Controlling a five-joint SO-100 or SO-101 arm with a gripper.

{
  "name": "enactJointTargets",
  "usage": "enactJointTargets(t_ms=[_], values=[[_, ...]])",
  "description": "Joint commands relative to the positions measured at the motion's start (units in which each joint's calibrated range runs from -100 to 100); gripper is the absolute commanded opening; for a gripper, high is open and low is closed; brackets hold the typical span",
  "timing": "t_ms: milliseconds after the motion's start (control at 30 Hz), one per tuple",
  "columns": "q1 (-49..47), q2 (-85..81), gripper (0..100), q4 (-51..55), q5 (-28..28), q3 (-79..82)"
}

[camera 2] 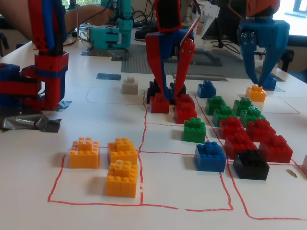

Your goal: Grab the block and put it in the grey marker

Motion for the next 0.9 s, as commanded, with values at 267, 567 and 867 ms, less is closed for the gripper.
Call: enactJointTargets(t_ms=[267,567,867], values=[[0.93,-0.96,0,-2.62,2.25,-2.54],[0.44,-2.70,0,-1.07,1.71,-2.36],[-8.10,-13.17,0,0.39,0.63,3.54]])
